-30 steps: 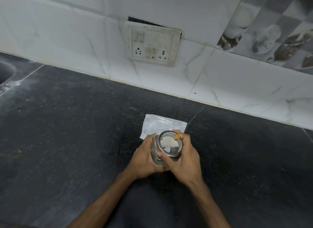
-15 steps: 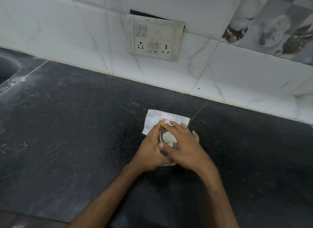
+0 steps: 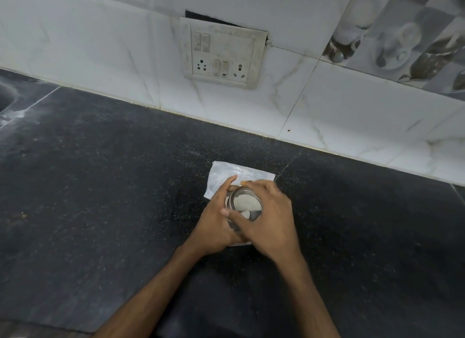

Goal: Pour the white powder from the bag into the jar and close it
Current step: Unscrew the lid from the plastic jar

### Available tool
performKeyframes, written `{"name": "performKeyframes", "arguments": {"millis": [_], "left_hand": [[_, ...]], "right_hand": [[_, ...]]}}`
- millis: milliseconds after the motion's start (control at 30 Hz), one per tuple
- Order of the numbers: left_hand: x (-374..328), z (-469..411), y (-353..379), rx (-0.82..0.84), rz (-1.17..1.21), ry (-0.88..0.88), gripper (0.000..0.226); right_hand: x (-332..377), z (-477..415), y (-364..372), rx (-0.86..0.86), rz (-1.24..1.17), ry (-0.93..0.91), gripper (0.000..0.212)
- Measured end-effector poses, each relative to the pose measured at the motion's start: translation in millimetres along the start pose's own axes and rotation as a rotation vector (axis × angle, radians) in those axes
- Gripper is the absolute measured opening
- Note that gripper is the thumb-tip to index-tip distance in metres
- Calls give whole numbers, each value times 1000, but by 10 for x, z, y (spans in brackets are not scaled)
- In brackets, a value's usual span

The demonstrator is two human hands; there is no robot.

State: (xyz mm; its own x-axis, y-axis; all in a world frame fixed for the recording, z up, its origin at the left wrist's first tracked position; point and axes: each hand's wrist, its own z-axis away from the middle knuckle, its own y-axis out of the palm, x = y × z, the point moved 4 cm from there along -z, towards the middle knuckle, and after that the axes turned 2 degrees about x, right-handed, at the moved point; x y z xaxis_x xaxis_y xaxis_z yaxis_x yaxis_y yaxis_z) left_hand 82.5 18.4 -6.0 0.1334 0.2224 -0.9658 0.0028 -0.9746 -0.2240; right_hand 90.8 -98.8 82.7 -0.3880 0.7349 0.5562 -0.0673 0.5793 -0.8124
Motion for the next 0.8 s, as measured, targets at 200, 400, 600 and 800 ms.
{"name": "performKeyframes", "arguments": {"millis": [200,400,600,800], "left_hand": [[-4,-13,12,10,12,17,122],[1,-10,16,-3,13,12,115],[1,-6,6,-8,13,8,121],[3,-16,13,2,-3,7,119]], "right_hand": [[30,12,8,176,20,-85,50],[45,56,8,21,75,-49,52],[15,-13,-88,96,80,-59,51],[70,26,-36,146,74,-116,36]]}}
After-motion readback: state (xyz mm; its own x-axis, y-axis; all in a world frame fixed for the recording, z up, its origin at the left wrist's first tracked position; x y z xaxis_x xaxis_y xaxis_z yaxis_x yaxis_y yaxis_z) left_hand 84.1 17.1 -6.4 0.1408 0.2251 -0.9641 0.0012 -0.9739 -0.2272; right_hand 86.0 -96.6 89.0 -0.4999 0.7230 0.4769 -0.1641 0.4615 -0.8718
